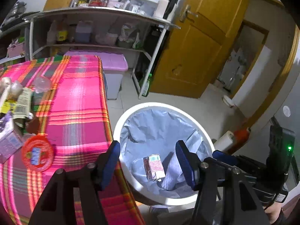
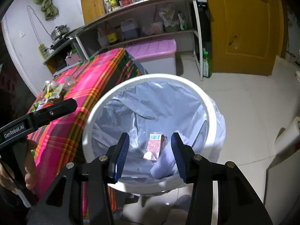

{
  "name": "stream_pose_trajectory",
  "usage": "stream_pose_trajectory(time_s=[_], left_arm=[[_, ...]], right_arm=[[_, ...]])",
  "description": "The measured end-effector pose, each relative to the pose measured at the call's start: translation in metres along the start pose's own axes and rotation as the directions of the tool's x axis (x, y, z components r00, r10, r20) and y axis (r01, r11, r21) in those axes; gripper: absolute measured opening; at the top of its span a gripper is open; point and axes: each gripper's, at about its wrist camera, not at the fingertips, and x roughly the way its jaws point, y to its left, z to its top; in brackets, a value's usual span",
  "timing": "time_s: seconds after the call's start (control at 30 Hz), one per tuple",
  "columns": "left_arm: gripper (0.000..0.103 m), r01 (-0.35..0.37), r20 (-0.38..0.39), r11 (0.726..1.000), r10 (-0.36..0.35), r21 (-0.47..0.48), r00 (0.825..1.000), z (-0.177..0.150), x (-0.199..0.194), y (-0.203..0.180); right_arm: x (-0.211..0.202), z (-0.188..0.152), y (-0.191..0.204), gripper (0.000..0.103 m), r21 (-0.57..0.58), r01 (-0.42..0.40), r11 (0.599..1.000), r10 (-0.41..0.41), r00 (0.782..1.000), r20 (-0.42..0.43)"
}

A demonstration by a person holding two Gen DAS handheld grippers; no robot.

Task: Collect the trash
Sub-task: 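Carry the carton and foam net over the bin and open both tools, then move both tools back toward the table items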

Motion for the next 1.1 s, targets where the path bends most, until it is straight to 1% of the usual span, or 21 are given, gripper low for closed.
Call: stream_pose_trajectory(time_s=[0.27,0.37,0.47,0.7,0.93,1.1], left_arm=[[0.061,-0.043,0.090,0.999,0.042,0.010,0.995,-0.007,-0.054,0.005],[0.061,-0.061,0.117,0.998,0.060,0.005,0.991,-0.013,-0.073,0.009],[0.061,-0.094,0.133,0.996,0.094,-0.011,0.987,-0.020,-0.091,0.016],[0.061,-0.151,0.153,0.987,0.157,-0.053,0.976,-0.037,-0.119,0.038],[0.061,-0.215,0.169,0.975,0.222,-0.060,0.960,-0.054,-0.138,0.058],[0.060,-0.235,0.165,0.969,0.245,-0.077,0.955,-0.064,-0.143,0.071]], right_arm=[[-0.036,0.002,0.032,0.047,-0.054,-0.035,0.998,0.039,0.996,0.081],[-0.044,0.002,0.049,0.047,-0.084,-0.053,0.995,0.061,0.994,0.090],[-0.049,0.001,0.065,0.047,-0.113,-0.082,0.990,0.093,0.991,0.097],[-0.042,-0.003,0.098,0.047,-0.172,-0.160,0.972,0.173,0.983,0.059],[-0.028,-0.011,0.123,0.047,-0.217,-0.191,0.957,0.193,0.981,-0.010],[-0.017,-0.011,0.136,0.047,-0.249,-0.211,0.945,0.207,0.977,-0.043]])
